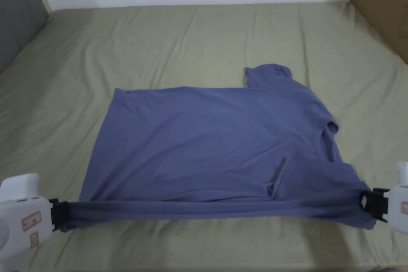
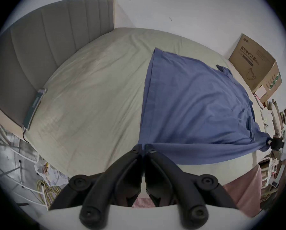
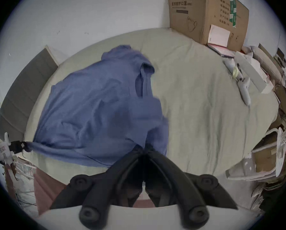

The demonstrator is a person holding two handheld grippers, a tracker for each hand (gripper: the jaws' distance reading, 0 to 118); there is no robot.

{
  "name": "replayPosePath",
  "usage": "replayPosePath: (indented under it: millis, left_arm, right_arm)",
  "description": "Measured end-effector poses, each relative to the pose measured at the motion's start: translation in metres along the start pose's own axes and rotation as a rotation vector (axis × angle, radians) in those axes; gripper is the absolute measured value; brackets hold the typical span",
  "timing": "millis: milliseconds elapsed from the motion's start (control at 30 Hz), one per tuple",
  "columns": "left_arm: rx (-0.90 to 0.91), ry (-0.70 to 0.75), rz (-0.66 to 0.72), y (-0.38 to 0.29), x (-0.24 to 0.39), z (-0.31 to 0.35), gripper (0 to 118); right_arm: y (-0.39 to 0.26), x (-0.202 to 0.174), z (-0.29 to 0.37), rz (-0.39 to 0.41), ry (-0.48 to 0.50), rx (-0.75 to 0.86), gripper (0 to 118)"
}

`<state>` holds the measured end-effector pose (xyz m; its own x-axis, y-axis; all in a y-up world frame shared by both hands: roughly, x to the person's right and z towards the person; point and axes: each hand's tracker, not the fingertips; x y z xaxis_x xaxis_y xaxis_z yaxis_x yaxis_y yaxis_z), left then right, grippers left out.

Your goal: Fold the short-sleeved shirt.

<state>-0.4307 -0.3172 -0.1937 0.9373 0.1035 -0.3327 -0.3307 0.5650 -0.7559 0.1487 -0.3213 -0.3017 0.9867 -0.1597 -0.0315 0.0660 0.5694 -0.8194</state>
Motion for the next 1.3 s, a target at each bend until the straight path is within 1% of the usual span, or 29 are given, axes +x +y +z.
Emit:
replayPosePath:
  millis: [133, 167, 200, 267, 300, 333, 367, 400, 433, 467, 500, 533, 600, 633, 667, 700, 733, 767, 833, 933, 967, 1000, 1033, 1067, 1167, 1200, 1233, 1267, 1300]
  left_arm:
    - [0.036, 0.006, -0.003, 0.044, 0.001, -0.009, 2]
    - [0.045, 0.003, -0.013, 0.057, 0.003, -0.015, 2]
    - [0.053, 0.005, -0.023, 0.069, 0.007, -0.024, 3]
    - [0.039, 0.021, -0.043, 0.087, 0.013, -0.046, 3]
    - [0.027, 0.024, -0.051, 0.095, 0.016, -0.057, 4]
    - [0.017, 0.028, -0.068, 0.1, 0.02, -0.068, 13]
    - [0.007, 0.051, -0.077, 0.102, 0.023, -0.074, 30]
    - [-0.017, 0.074, -0.088, 0.103, 0.024, -0.079, 60]
    - [-0.039, 0.081, -0.091, 0.103, 0.023, -0.082, 83]
    - [-0.026, 0.068, -0.082, 0.101, 0.022, -0.079, 97]
    - [-0.018, 0.05, -0.079, 0.098, 0.019, -0.074, 100]
    - [-0.007, 0.03, -0.074, 0.094, 0.016, -0.067, 99]
    - [-0.006, 0.024, -0.068, 0.085, 0.012, -0.054, 99]
    - [0.002, 0.01, -0.064, 0.078, 0.009, -0.046, 94]
    - [0.016, -0.008, -0.055, 0.071, 0.007, -0.033, 80]
    - [0.023, -0.024, -0.045, 0.063, 0.005, -0.025, 41]
    - [0.022, -0.04, -0.039, 0.055, 0.004, -0.02, 10]
    - [0.015, -0.039, -0.03, 0.045, 0.003, -0.017, 1]
    - [0.005, -0.048, -0.017, 0.035, 0.003, -0.017, 1]
    - [-0.019, -0.05, -0.004, 0.012, 0.004, -0.028, 3]
    - [-0.006, -0.026, 0.009, 0.009, 0.003, -0.032, 18]
    - [-0.006, -0.026, 0.021, 0.01, 0.001, -0.036, 63]
    - [-0.023, -0.027, 0.037, 0.012, 0.0, -0.041, 92]
    - [-0.039, -0.045, 0.056, 0.015, -0.006, -0.043, 105]
    - [-0.05, -0.043, 0.072, 0.018, -0.006, -0.061, 98]
    - [-0.063, -0.035, 0.071, 0.02, -0.005, -0.063, 90]
    - [-0.081, -0.038, 0.054, 0.02, -0.004, -0.072, 90]
    - [-0.11, -0.034, 0.036, 0.018, -0.003, -0.082, 84]
    - [-0.153, -0.015, 0.037, 0.017, -0.002, -0.09, 55]
  right_arm:
    - [0.047, -0.006, -0.008, 0.007, 0.001, 0.027, 0]
    - [0.058, -0.014, -0.012, 0.025, -0.001, 0.028, 0]
    - [0.069, -0.017, -0.022, 0.044, -0.013, 0.032, 0]
    - [0.085, -0.021, -0.049, 0.079, -0.044, -0.009, 0]
    - [0.09, -0.027, -0.062, 0.077, -0.053, -0.013, 0]
    - [0.093, -0.028, -0.075, 0.089, -0.062, -0.03, 0]
    - [0.095, -0.03, -0.082, 0.1, -0.09, -0.069, 8]
    - [0.095, -0.031, -0.086, 0.104, -0.126, -0.09, 31]
    - [0.096, -0.032, -0.094, 0.106, -0.136, -0.09, 52]
    - [0.094, -0.031, -0.089, 0.1, -0.116, -0.08, 62]
    - [0.092, -0.029, -0.082, 0.092, -0.086, -0.067, 63]
    - [0.09, -0.027, -0.074, 0.086, -0.066, -0.054, 63]
    - [0.084, -0.027, -0.061, 0.094, -0.061, -0.041, 62]
    - [0.079, -0.026, -0.051, 0.102, -0.055, -0.014, 57]
    - [0.073, -0.03, -0.04, 0.114, -0.05, 0.004, 47]
    - [0.066, -0.034, -0.029, 0.127, -0.045, 0.022, 20]
    - [0.058, -0.034, -0.022, 0.133, -0.04, 0.031, 2]
    - [0.049, -0.034, -0.017, 0.132, -0.034, 0.037, 0]
    - [0.032, -0.037, -0.01, 0.123, 0.007, 0.022, 0]
    - [0.012, -0.037, -0.015, 0.108, 0.001, -0.022, 0]
    - [0.008, -0.039, -0.018, 0.098, 0.002, -0.035, 0]
    - [0.004, -0.039, -0.019, 0.086, 0.002, -0.044, 0]
    - [0.001, -0.038, -0.018, 0.076, 0.01, -0.054, 0]
    - [-0.002, -0.037, -0.017, 0.067, 0.019, -0.059, 0]
    - [-0.005, -0.04, -0.015, 0.066, 0.014, -0.068, 0]
    - [-0.007, -0.04, -0.015, 0.071, 0.007, -0.07, 0]
    - [-0.006, -0.037, -0.021, 0.076, 0.002, -0.074, 0]
    - [-0.007, -0.036, -0.021, 0.076, 0.001, -0.076, 0]
    - [-0.007, -0.035, -0.022, 0.072, 0.0, -0.08, 0]
